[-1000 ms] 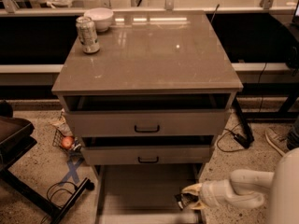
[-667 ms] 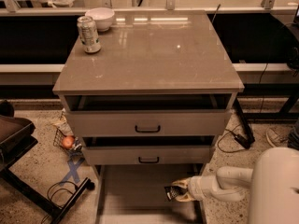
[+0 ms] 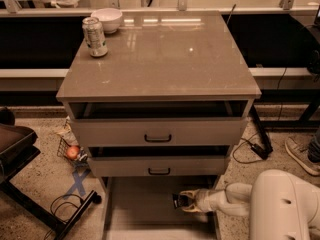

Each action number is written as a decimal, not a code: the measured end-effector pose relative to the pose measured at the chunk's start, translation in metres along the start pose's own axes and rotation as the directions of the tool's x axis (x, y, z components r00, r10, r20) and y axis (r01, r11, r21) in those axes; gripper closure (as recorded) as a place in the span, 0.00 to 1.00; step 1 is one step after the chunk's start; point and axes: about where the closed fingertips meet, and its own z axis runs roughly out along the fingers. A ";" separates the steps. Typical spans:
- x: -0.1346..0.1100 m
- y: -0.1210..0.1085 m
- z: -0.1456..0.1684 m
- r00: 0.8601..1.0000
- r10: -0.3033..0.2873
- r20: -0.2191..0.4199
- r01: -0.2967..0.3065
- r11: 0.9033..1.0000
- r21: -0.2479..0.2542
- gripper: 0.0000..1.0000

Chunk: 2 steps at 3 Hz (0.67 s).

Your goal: Place rxbar chocolate into bottom drawer

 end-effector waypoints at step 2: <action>-0.003 -0.001 0.008 1.000 0.010 -0.006 -0.010 1.000 -0.004 0.56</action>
Offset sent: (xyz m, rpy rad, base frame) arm 0.0028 0.0008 -0.0069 0.0067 0.0039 -0.0096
